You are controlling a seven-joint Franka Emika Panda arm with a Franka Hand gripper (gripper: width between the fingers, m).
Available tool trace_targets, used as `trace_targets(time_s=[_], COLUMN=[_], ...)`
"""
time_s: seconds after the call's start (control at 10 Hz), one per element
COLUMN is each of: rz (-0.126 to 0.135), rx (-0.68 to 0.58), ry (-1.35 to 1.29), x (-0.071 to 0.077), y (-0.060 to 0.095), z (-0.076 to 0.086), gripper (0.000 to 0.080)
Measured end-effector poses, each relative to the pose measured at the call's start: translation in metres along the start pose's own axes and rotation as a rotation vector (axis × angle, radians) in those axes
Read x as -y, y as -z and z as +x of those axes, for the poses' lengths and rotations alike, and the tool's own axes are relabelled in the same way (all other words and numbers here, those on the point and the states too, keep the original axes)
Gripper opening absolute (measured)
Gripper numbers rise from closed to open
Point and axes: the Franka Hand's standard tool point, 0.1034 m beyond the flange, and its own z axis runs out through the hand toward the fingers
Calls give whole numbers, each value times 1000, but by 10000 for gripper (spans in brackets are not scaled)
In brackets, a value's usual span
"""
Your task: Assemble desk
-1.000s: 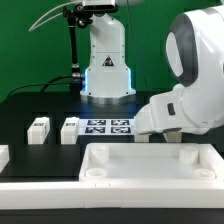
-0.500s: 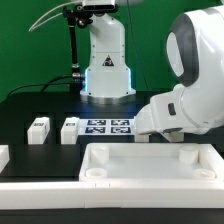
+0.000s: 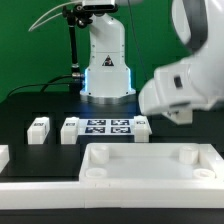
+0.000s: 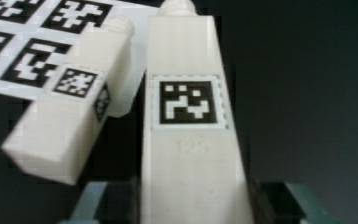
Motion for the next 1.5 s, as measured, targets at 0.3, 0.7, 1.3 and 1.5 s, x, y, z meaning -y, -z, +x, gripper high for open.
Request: trace_targets(time_s=[0.3,0.7,1.3,1.5], rz=[15,13,69,65], rx=[-101,-370,-770,-884], ry=[-9,-22,-56,-54], x=[-1,-1,-3,-5], y=[30,50,119,125], z=[-8,-3,-14,-9], gripper=[288,288,288,288])
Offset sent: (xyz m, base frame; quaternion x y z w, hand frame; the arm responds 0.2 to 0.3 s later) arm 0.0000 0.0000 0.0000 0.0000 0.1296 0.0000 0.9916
